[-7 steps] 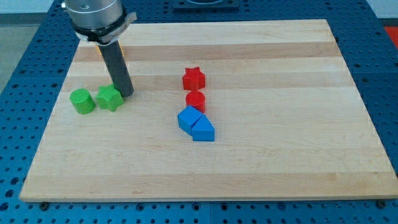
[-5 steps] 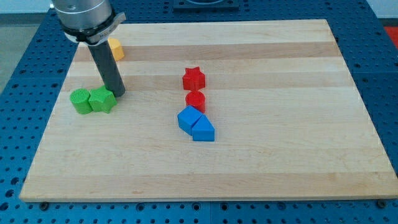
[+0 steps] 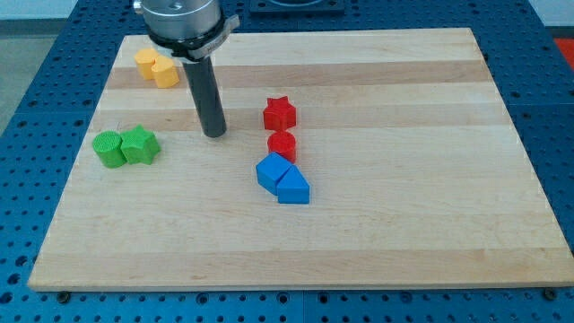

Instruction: Push red star towards the top right of the board

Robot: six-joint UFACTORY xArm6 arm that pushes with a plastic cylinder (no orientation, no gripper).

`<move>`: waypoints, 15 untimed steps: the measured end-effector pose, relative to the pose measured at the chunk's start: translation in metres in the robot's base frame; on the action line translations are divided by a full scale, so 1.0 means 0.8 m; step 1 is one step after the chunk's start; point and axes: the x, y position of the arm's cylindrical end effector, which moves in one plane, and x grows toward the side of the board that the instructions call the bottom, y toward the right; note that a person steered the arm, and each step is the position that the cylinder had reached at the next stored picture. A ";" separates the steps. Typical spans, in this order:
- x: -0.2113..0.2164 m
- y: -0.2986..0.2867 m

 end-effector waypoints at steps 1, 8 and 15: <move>-0.008 0.033; -0.055 0.285; -0.093 0.293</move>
